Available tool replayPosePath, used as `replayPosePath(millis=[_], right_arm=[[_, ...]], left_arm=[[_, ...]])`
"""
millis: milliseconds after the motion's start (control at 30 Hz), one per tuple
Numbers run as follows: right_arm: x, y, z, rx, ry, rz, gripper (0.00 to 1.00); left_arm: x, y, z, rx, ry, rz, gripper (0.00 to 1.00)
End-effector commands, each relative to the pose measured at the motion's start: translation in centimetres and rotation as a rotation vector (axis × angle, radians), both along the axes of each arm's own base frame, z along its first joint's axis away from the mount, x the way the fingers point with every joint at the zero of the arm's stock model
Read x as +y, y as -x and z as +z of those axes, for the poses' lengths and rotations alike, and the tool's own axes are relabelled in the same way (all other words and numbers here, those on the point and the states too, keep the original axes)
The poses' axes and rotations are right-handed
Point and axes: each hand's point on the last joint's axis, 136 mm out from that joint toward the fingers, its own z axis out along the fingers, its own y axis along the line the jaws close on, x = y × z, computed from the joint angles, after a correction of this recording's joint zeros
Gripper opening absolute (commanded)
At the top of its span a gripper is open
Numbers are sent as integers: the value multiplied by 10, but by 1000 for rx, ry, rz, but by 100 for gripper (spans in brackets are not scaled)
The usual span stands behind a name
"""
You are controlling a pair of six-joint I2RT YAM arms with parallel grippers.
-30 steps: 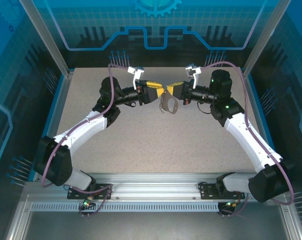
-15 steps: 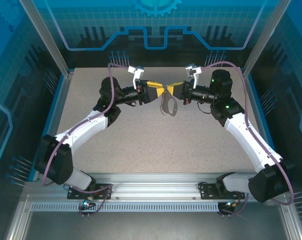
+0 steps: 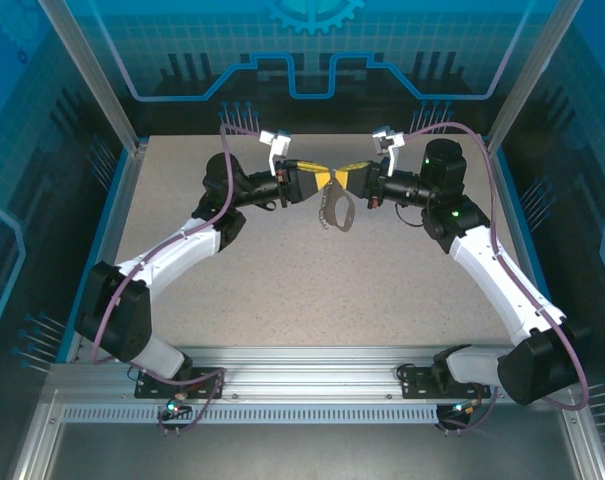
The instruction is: Put the keys on the keyring
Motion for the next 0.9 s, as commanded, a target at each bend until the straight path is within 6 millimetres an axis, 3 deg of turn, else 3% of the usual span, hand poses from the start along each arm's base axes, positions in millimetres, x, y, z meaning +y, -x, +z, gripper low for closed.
replayPosePath(millis=[0,400,633,733,800,833,867], right_arm=[[1,0,3,-16,-17,18,0],[2,-1,1,-11,-18,22,0],[2,-1,1,-11,-18,16,0],[3,-1,2,-8,-20,19,0],[2,-1,3,-4,-20,15,0],[0,-1,4,-3,-19,8,3],[-4,-1,6,-4,-20,-7,16]], left_arm=[[-2,2,17,-50,28,-24,36],[-10,5,17,-53,35,-47,30],[-13,8,18,-59,36,-58,15],[-13,8,17,-58,35,-59,2],[-13,9,16,-59,32,-63,0],[-13,10,17,-64,31,-66,0],[-13,11,17,-67,28,-72,0]])
